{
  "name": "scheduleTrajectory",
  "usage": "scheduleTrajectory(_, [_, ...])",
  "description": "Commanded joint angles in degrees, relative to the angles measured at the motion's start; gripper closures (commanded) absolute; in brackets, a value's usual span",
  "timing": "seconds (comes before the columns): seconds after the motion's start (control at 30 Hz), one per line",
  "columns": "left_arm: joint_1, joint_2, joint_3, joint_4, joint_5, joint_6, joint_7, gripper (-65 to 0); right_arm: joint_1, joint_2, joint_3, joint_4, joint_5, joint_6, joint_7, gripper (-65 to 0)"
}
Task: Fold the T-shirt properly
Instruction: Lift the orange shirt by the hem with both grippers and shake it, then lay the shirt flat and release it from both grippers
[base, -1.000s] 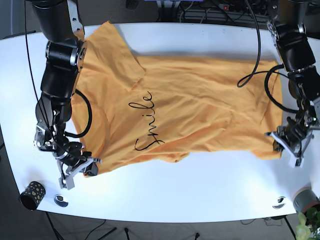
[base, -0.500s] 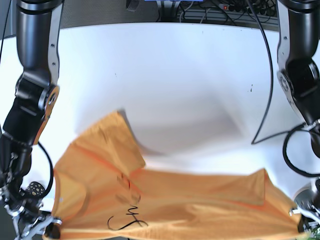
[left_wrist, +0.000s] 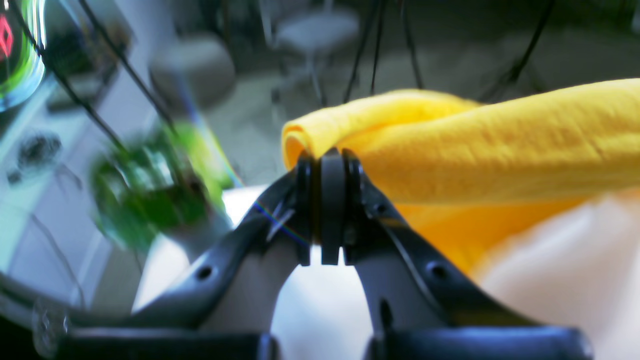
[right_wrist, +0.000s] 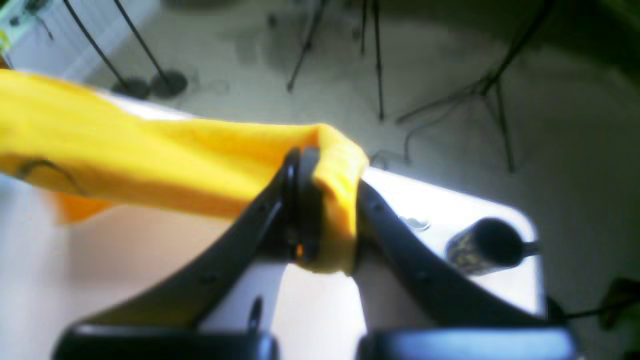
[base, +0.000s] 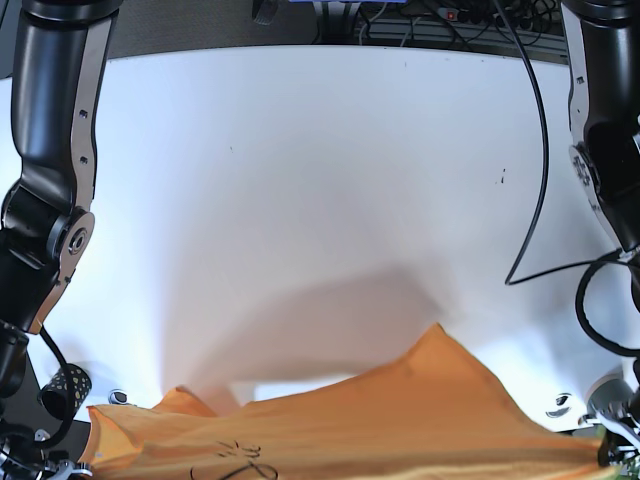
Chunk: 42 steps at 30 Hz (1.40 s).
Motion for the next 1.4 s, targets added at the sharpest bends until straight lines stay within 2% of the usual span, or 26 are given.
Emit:
scheduleTrajectory(0.0, [1.80,-1.49,-0.38,3.94,-0.72,0.16,-3.18,-0.4,-2.00,1.16,2.23,2.26,3.63,0.19,0.98,0.0])
scheduleTrajectory(0.13, [10.24,-1.58,-0.65,8.43,-0.72,0.16,-3.44,-0.4,-10.96,2.39,2.93,6.65,6.71,0.19,0.89,0.0])
scheduleTrajectory(0.23, [16.66,-1.49,-4.16,11.77,-0.98,0.16,-3.27,-0.4,-18.44,3.18,3.55,11.14,8.38,0.19,0.89,0.0])
scheduleTrajectory(0.47, [32.31,-1.05,-8.74,18.71,-1.07,0.16,-3.27,-0.4,-36.19,3.00,10.23,17.90,10.40,0.19,0.89,0.0])
scheduleTrajectory(0.67, [43.65,2.11,-13.66,22.93,-1.07,0.08,-3.27,-0.4,-49.56,2.92,14.80,22.83,14.27,0.19,0.89,0.0])
scheduleTrajectory(0.9, [53.41,4.40,-14.10,25.22,-0.81,0.08,-3.62,-0.4,-61.16,0.63,15.15,29.95,14.71,0.19,0.89,0.0])
scheduleTrajectory(1.1, [58.42,6.07,-17.70,24.78,-0.72,-0.01,-3.71,-0.4,-68.55,-2.36,16.12,32.67,14.71,0.10,0.89,0.0])
scheduleTrajectory(1.2, [59.65,6.51,-19.29,24.78,-0.55,-2.03,-3.71,-0.4,-71.27,-4.03,17.79,33.29,14.71,0.10,0.89,0.0])
scheduleTrajectory(1.37, [60.62,6.77,-21.13,24.69,-0.55,-5.11,-3.71,-0.4,-73.47,-4.64,18.06,33.82,14.71,0.10,0.89,0.0])
